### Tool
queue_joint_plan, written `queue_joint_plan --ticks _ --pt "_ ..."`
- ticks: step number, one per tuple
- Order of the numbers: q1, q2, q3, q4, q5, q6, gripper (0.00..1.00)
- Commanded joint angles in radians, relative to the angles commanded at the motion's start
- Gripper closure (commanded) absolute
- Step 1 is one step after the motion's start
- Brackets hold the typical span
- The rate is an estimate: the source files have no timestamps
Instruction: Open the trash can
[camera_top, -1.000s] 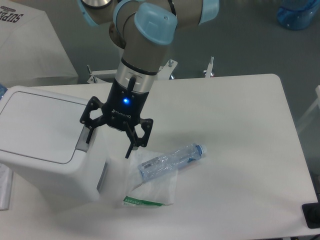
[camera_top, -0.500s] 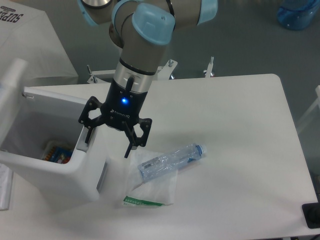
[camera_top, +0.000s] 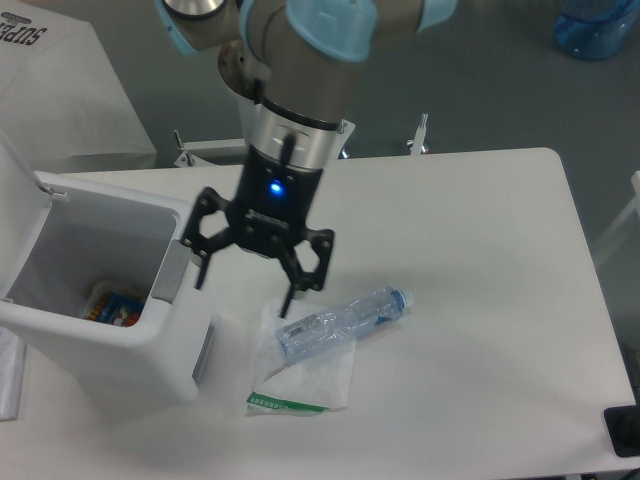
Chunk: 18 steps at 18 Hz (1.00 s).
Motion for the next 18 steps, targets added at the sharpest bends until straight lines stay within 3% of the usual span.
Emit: queue_joint_plan --ticks 5,10,15,18 --pt "0.094 -0.121 0.035 -0.005 0.112 0.109 0.0" --pt "0.097 -0.227 0.121 -0.041 0.301 0.265 0.0" --pt "0.098 -0.241 0.182 -0.195 0.377 0.463 0.0" --pt "0.091 -0.25 0.187 -0.203 0.431 0.531 0.0"
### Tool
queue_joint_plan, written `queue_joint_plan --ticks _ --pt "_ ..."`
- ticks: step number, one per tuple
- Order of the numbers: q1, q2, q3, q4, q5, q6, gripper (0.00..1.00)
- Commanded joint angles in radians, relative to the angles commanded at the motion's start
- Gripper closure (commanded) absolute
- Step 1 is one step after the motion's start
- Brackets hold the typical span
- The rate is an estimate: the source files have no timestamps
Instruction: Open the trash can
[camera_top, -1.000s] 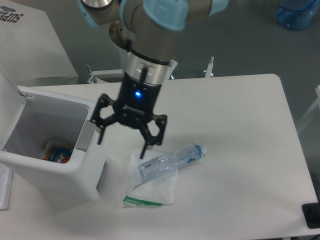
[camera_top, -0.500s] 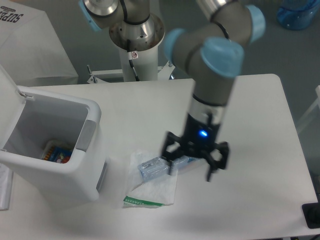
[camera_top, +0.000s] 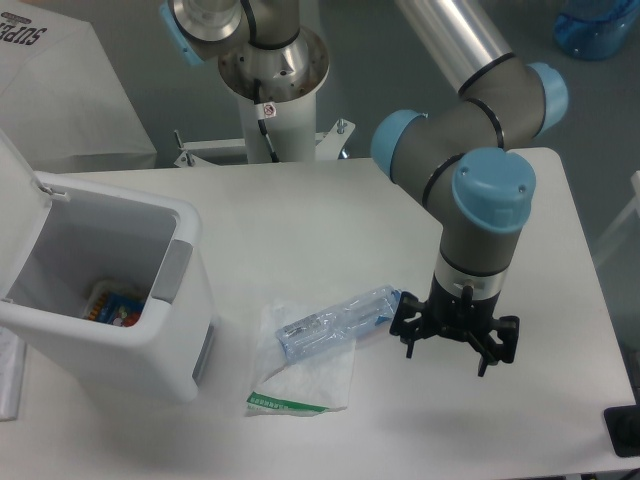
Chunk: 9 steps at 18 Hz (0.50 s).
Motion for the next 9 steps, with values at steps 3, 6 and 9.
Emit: queue_joint_plan --ticks 3,6,9 --pt "-0.005 0.0 -0.005 -0.003 0.011 0.052 0.0" --pt "-0.006 0.002 -0.017 0.002 0.017 0.071 0.0" --pt "-0.006 0.005 -0.031 0.009 0.018 0.077 0.0"
